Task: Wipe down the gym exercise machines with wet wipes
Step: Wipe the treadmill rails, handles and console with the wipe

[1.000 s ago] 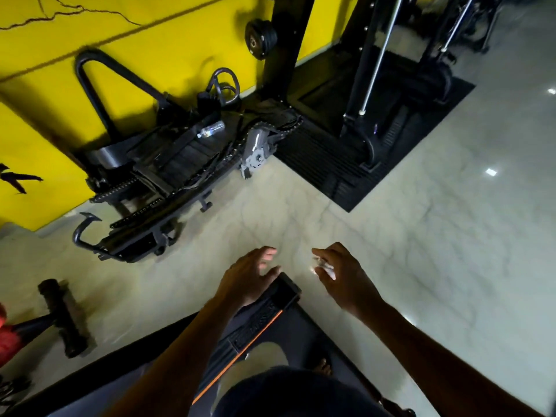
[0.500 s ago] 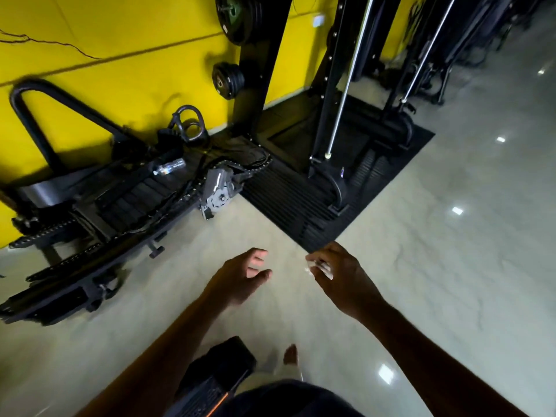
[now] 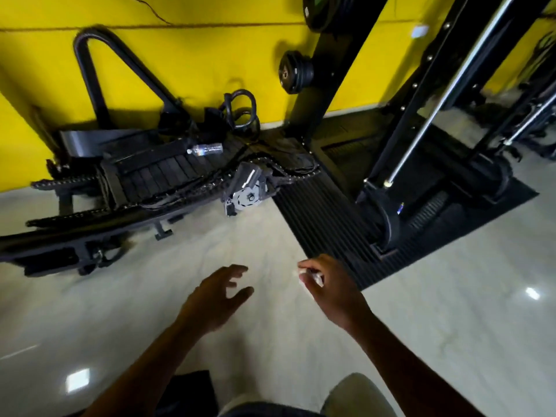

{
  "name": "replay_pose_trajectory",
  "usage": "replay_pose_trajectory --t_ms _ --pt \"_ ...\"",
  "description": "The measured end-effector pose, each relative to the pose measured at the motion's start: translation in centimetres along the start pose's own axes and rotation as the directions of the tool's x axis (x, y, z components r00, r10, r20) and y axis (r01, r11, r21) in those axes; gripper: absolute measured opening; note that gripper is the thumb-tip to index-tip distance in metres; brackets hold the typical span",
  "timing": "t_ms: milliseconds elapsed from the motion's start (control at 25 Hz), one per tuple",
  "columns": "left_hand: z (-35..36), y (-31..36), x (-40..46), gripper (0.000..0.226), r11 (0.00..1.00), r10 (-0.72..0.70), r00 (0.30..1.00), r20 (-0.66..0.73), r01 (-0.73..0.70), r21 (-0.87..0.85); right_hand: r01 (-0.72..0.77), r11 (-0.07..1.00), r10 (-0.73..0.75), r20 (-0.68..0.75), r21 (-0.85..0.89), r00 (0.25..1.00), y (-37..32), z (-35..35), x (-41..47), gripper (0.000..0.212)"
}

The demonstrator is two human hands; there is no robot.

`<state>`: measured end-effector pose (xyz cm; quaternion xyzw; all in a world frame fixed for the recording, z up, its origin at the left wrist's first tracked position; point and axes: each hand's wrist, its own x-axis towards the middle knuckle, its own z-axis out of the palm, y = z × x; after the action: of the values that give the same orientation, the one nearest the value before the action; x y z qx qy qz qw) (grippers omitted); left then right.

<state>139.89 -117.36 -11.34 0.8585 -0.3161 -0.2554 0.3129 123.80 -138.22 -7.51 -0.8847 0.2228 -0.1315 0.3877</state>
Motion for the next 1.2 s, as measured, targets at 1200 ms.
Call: replay_pose_trajectory --t_ms 1200 --pt "-21.7 -21.4 -14.3 0.069 0.508 -0.699 0.002 -0.715 0.705 -0.495 0.310 0.633 -0.752 0.659 0.709 0.028 -35.0 39.5 23.1 0.018"
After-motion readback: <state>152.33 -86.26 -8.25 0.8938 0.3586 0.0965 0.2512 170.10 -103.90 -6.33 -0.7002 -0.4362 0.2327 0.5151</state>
